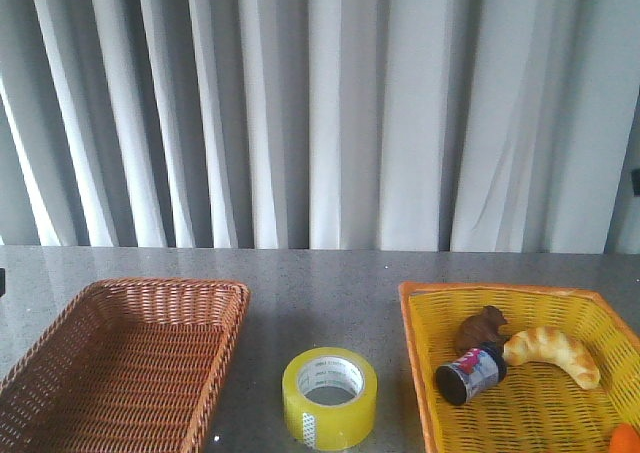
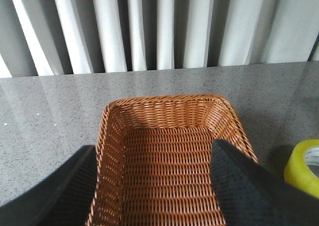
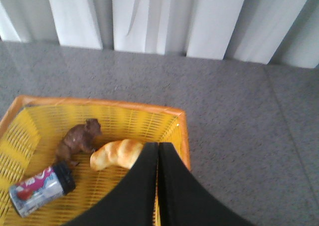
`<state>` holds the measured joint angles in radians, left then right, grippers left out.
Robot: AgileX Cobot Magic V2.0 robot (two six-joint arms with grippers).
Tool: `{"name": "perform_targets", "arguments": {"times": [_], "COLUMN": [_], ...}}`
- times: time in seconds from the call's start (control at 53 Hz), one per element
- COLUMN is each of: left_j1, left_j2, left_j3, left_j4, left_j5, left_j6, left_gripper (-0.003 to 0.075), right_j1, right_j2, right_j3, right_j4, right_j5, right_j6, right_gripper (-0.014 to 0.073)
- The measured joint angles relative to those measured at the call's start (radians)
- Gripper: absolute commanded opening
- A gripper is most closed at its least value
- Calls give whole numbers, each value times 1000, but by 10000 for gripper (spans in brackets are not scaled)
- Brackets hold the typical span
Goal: Transfer tape with both arms
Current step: 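Open the right gripper and raise it away from the tape, then lower the left gripper onto the tape roll rim and close it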
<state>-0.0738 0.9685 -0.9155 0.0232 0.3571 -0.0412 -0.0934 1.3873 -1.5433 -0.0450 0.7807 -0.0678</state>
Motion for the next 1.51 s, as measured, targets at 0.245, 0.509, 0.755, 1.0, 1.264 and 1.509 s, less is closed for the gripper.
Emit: {"name": "perform_targets", "arguments": {"times": [0.245,0.509,0.755,1.0,1.264,1.509], "left_j1": [-29,-89,-165,-296,-380,-388], "left_j2": [77,149,382,688,945,1066], "left_j3": [0,-135,-540,-852,-1031,-1058], "left_j4": [-40,-50,-51,-51,-55,-56], "left_j5": [-36,-55,225,504,650,679], "left_j6": [1,7,8,26,-55,-117], "left_gripper": [464,464,464,464,464,464], "right_j1": [-3,-3,-3,-3,-3,-3], "right_j2": [-30,-34,-34,-34,-34,-34], "right_j3": [155,155,155,155,155,155], "right_j4": [57,61,61,61,61,61], "right_j5": [-160,-175,-176,-176,-176,-176], "right_j6": [-47,-47,-47,-47,-47,-47], "right_gripper": [-8,-8,-8,-8,-8,-8]}}
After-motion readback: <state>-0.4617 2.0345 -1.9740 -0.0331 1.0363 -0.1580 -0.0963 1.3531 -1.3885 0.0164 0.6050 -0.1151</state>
